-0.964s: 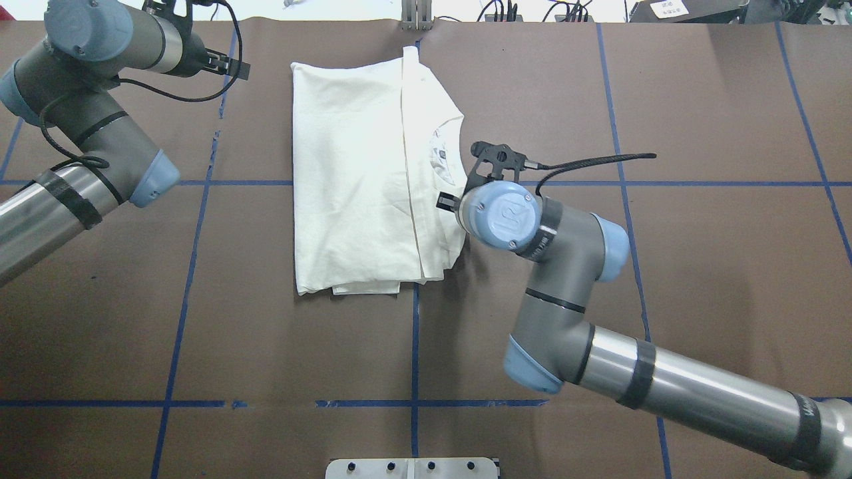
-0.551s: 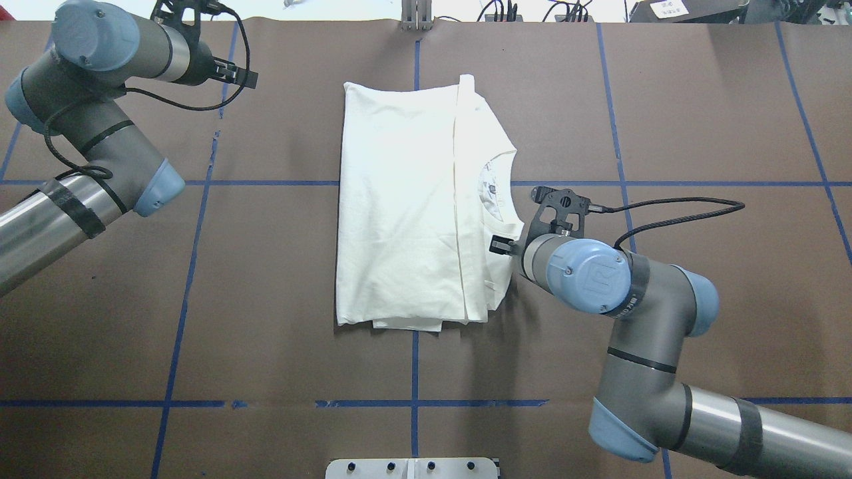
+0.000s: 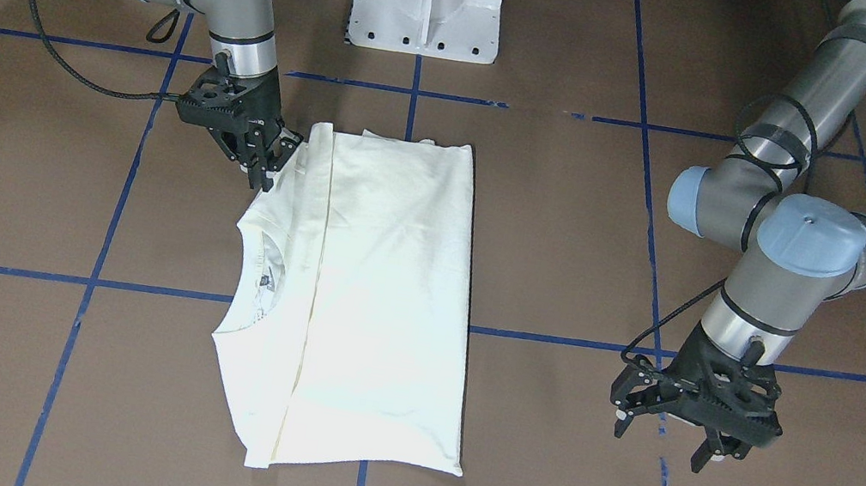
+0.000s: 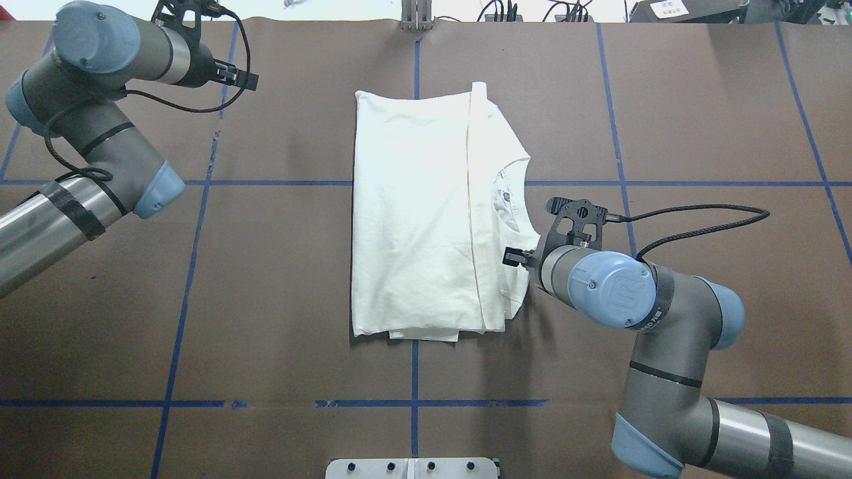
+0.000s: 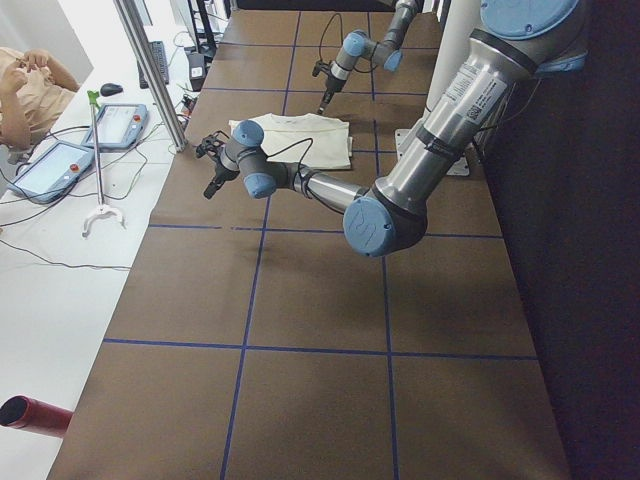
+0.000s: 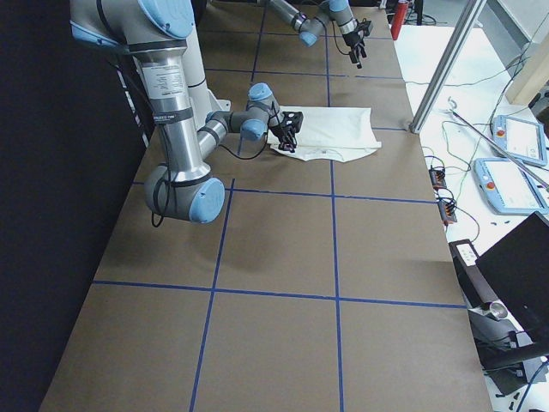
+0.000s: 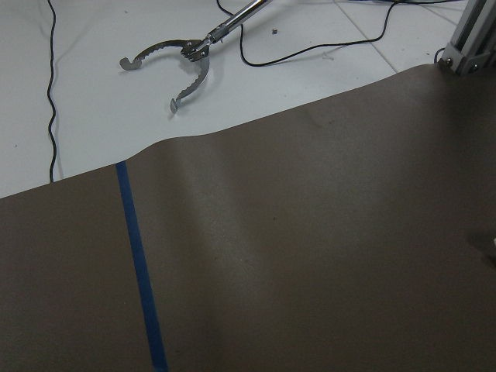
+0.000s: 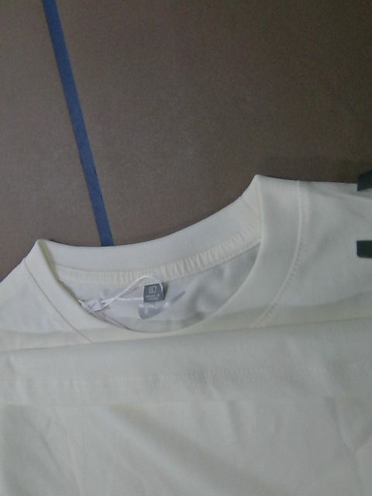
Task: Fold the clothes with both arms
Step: 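Slide the right gripper along the shirt edge toward the robot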
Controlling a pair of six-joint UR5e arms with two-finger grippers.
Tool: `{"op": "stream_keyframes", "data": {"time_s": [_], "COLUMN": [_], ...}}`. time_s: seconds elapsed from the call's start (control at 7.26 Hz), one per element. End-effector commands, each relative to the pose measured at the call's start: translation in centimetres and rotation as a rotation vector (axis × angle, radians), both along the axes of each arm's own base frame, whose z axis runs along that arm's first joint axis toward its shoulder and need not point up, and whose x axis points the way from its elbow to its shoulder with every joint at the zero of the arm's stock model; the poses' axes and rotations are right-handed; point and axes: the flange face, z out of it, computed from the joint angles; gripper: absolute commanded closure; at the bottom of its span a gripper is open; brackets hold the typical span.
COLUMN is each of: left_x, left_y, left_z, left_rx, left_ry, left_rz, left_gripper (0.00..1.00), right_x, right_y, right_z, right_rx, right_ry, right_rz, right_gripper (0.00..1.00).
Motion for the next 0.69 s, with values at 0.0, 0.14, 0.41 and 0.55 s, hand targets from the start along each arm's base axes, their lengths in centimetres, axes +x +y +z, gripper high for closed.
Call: {"op": "stream_keyframes", "data": {"time_s": [0.0,0.14,0.41,0.55], "left_x": [0.0,0.0,0.0,0.0], "left_y": [0.0,0.0,0.0,0.0], "left_z": [0.0,0.0,0.0,0.0], "left_rx": [0.0,-0.002,-0.002,-0.002], "left_ry": [0.0,0.0,0.0,0.0], "left_rz": [0.0,0.001,0.001,0.001], "left_gripper": [0.0,0.0,0.0,0.0], "right_x": [2.0,0.9,-0.4,-0.9], "right_y": [1.4,2.1,3.7,4.6], "right_z": [-4.5,-8.0,-9.9,-9.6], "right_rx": [0.147,0.182,0.24,0.244], "right_ry": [0.129,0.059,-0.007,0.022], "right_rz": [-0.163,-0.172,-0.093,-0.114], "right_gripper": [0.0,0.0,0.0,0.0]}}
